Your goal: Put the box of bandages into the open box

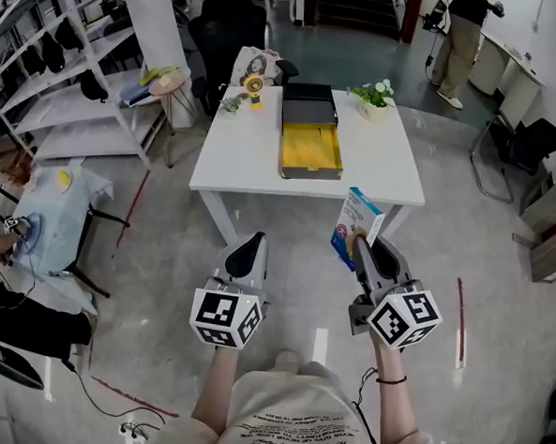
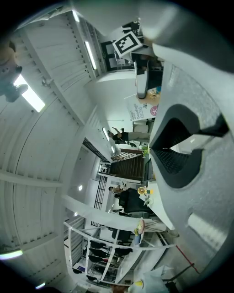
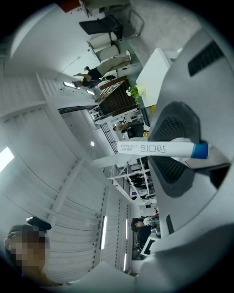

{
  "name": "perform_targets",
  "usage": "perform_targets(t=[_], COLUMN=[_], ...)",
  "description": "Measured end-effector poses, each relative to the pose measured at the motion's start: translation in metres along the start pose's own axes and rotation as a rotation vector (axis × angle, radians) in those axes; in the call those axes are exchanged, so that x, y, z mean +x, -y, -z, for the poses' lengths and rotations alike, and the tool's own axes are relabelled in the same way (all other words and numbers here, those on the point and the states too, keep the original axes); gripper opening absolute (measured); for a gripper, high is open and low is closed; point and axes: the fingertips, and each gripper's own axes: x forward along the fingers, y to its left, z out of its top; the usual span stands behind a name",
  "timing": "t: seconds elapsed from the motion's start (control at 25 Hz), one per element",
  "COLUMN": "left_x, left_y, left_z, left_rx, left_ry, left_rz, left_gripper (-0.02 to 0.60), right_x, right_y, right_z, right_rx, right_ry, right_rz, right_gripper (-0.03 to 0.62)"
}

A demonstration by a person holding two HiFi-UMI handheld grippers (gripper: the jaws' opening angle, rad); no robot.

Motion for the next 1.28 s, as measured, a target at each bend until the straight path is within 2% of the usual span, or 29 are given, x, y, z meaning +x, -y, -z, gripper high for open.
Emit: perform_targets(t=[0.56,1.0,1.28], left_x=[0.048,0.155,0.216], left_y=[-0.044,-0.097,-0.126], left_z=[0.015,0.021,0.027], left_rx=[-0.008,-0.041,-0.049], left_ry=[-0.036,-0.08,-0.122], left_rz=[-0.021,-0.052,-0.078], left_gripper=[0.021,0.021,0.022], right_x=[0.06,0.173,0.24], right_y=[0.037,0.098,0.139], right_z=[0.011,0.001,0.008], right_rx=[0.045,0.071,0.151], right_ry=[-0.011,-0.049,-0.104], right_rz=[0.007,-0.025,-0.054], right_gripper=[0.091,0.091,0.091])
